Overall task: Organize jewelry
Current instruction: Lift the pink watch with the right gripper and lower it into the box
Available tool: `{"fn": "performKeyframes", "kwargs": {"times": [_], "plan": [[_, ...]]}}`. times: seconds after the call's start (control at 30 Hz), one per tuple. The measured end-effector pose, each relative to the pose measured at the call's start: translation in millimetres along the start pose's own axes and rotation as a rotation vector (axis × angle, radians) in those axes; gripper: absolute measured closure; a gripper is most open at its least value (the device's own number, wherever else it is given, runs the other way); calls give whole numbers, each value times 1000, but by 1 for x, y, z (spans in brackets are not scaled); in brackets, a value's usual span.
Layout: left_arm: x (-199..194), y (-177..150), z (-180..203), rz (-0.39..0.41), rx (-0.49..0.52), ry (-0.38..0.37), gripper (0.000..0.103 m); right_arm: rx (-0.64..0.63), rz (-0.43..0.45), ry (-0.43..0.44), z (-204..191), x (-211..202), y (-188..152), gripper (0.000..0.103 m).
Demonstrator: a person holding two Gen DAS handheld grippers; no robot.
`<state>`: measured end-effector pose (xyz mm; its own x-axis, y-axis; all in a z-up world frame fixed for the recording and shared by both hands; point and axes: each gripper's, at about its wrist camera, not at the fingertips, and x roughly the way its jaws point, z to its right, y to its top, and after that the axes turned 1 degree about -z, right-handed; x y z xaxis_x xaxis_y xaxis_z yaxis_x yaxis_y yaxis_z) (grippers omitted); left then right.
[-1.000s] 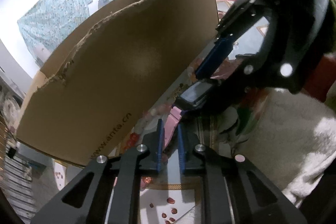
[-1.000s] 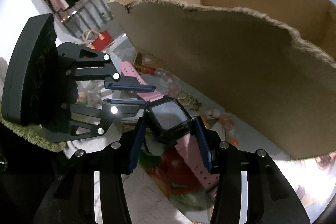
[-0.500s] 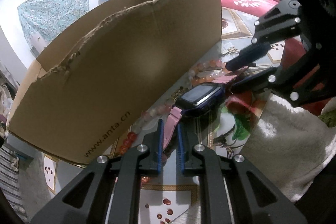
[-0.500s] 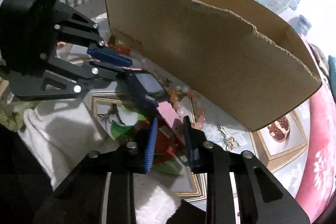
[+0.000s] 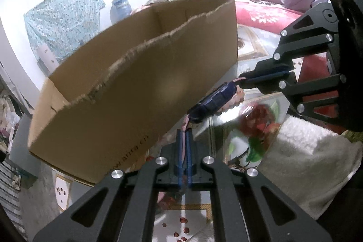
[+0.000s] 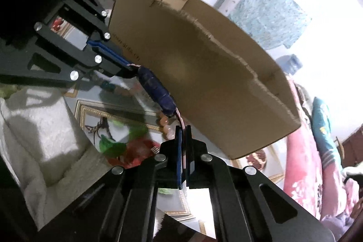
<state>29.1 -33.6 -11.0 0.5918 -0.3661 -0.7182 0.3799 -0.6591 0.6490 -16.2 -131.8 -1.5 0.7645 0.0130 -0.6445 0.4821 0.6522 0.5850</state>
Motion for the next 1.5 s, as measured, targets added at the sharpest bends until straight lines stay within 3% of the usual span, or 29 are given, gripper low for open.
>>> {"fn": "performKeyframes", "kwargs": {"times": [0.23, 0.4, 0.5, 0.57, 0.63, 0.77, 0.83, 0.93, 1.0, 1.2, 1.23, 1.37, 1.5], "plan": [[-37, 18, -5, 75, -5, 35, 101, 19, 61, -58, 12, -36, 21, 102], [-73, 47, -25, 147, -28, 75, 101, 32, 161, -93, 36, -66, 51, 102], [-82, 72, -51, 173, -54, 106, 101, 55, 201, -41, 62, -67, 73, 102], [-75, 88, -72, 161, -84, 120, 101, 95, 195, 62, 86, -54, 92, 102], [-64, 99, -96, 127, -130, 94, 101, 140, 157, 160, 108, -31, 109, 102], [-11, 122, -139, -25, -212, 43, 101, 232, -35, 375, 137, 41, 142, 102], [29, 130, -162, -143, -283, -19, 101, 264, -124, 432, 144, 69, 152, 102], [70, 138, -183, -244, -322, -53, 100, 306, -282, 507, 152, 124, 160, 102], [100, 142, -191, -323, -332, -64, 100, 330, -338, 522, 153, 146, 162, 102], [149, 143, -197, -460, -316, -24, 91, 403, -491, 540, 165, 210, 160, 99], [151, 143, -197, -468, -319, -14, 89, 412, -503, 541, 165, 215, 160, 99], [149, 143, -203, -451, -350, 7, 57, 426, -508, 521, 168, 225, 161, 95], [133, 146, -208, -401, -365, 32, 49, 435, -482, 477, 174, 223, 158, 92]]}}
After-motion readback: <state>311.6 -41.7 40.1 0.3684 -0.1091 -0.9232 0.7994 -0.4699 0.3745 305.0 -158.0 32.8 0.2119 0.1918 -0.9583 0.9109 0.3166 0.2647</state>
